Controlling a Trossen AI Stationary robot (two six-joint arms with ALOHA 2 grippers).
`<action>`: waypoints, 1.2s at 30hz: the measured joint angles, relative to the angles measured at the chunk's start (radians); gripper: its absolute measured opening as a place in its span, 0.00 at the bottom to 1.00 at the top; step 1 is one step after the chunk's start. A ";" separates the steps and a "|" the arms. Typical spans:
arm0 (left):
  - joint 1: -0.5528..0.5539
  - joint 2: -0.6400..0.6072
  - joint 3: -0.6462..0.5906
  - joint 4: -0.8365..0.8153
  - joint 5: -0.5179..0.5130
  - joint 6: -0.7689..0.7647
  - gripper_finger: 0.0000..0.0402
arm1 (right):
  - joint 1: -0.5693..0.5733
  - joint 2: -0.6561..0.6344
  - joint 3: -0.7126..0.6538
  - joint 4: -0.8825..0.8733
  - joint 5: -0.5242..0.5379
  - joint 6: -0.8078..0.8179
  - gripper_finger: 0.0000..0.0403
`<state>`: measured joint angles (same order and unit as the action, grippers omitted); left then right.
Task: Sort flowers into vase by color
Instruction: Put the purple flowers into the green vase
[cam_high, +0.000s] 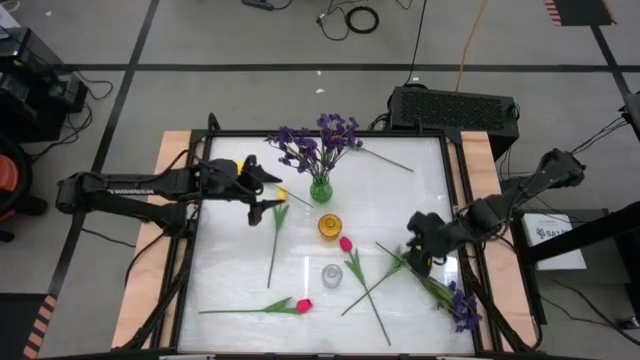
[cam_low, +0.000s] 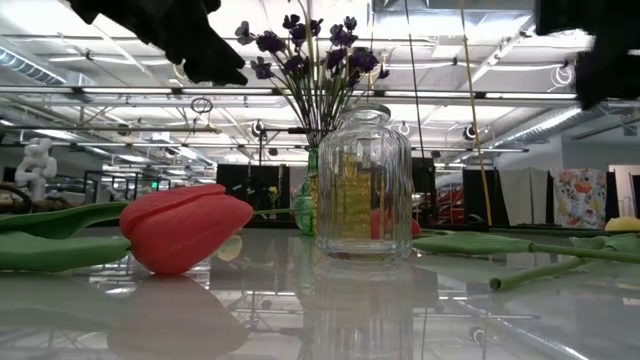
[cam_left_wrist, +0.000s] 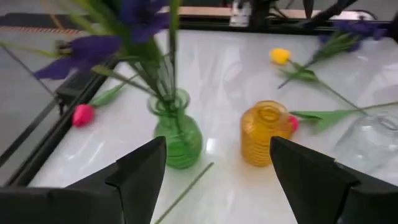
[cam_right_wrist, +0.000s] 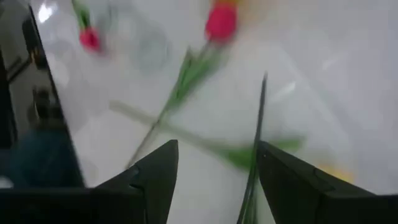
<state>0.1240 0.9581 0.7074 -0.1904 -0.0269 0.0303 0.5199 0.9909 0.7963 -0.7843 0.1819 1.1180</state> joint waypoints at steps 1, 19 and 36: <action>-0.009 0.000 0.000 0.009 0.000 0.000 0.73 | 0.025 0.011 0.000 -0.012 -0.021 0.039 0.52; -0.124 0.004 0.000 0.107 -0.003 -0.026 0.73 | 0.361 0.293 0.000 -0.135 -0.090 0.367 0.73; -0.179 0.063 0.000 0.133 -0.034 -0.026 0.73 | 0.433 0.505 0.001 -0.103 -0.189 0.405 0.72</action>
<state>-0.0555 1.0215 0.7074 -0.0578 -0.0608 0.0044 0.9531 1.4963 0.7971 -0.8871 -0.0067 1.5231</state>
